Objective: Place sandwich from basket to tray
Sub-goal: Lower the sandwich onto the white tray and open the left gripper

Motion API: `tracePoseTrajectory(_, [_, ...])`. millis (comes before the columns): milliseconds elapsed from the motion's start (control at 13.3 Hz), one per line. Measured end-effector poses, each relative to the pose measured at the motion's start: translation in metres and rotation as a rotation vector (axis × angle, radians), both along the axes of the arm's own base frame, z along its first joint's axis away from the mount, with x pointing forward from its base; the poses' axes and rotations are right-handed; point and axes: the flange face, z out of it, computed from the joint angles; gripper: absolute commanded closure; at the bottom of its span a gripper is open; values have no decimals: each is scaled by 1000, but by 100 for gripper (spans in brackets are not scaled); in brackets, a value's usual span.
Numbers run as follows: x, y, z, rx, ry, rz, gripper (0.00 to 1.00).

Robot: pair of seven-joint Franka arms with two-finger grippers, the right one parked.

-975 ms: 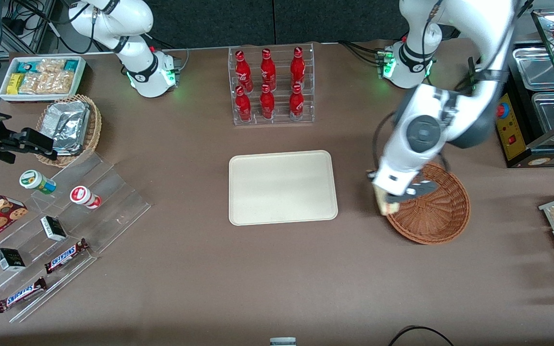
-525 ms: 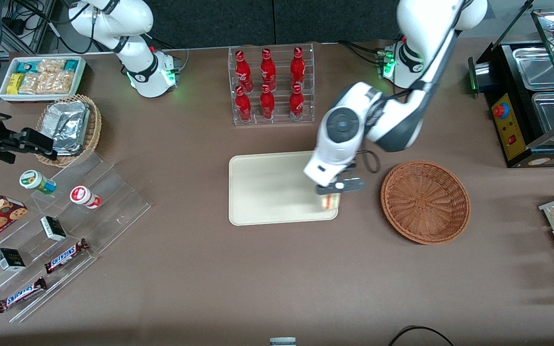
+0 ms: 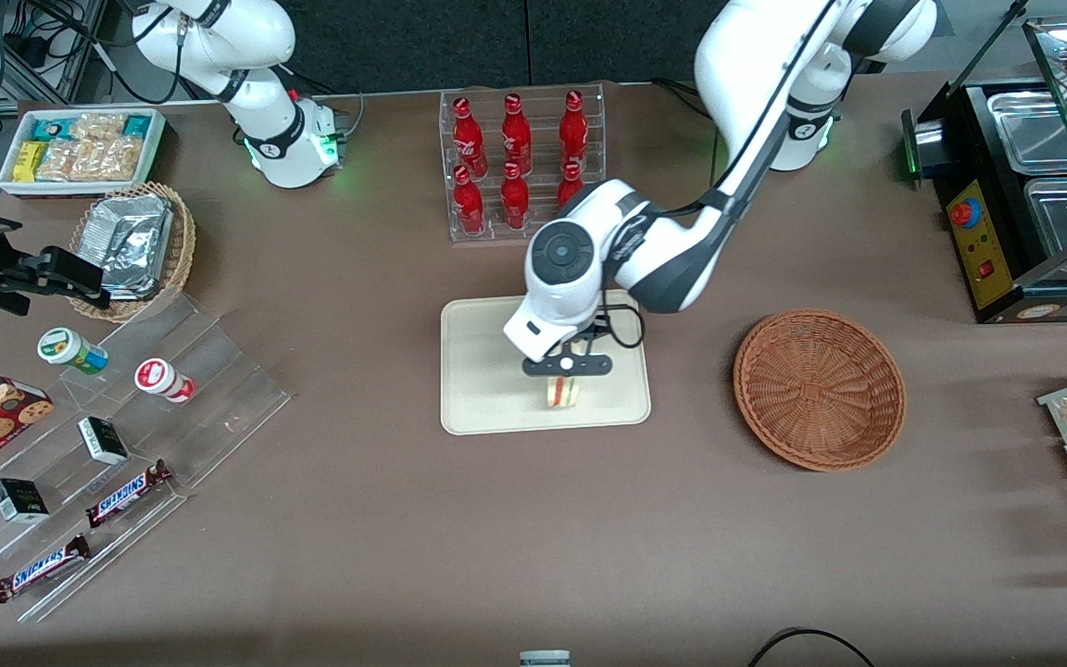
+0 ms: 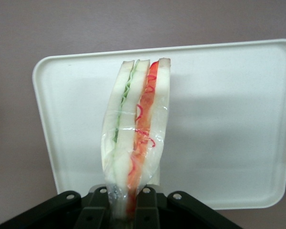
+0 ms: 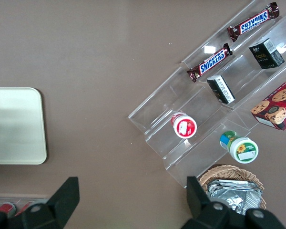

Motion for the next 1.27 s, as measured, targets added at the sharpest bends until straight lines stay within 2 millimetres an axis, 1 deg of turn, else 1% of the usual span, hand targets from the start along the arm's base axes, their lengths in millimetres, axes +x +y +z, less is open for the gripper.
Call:
tracePoseTrajectory(225, [-7,-14,-26,24,11,-23,100])
tracePoseTrajectory(525, [-7,-16,-51,60,18,37,100])
tracePoseTrajectory(675, [-6,-15,-57,75,12,62,100])
tracePoseTrajectory(1050, [-6,-15,-60,80,11,69,100])
tracePoseTrajectory(1125, [-7,-15,-62,82,14,69,89])
tracePoseTrajectory(1200, [-8,-16,-65,85,16,68,67])
tracePoseTrajectory(1275, [-10,-17,-68,88,20,64,41])
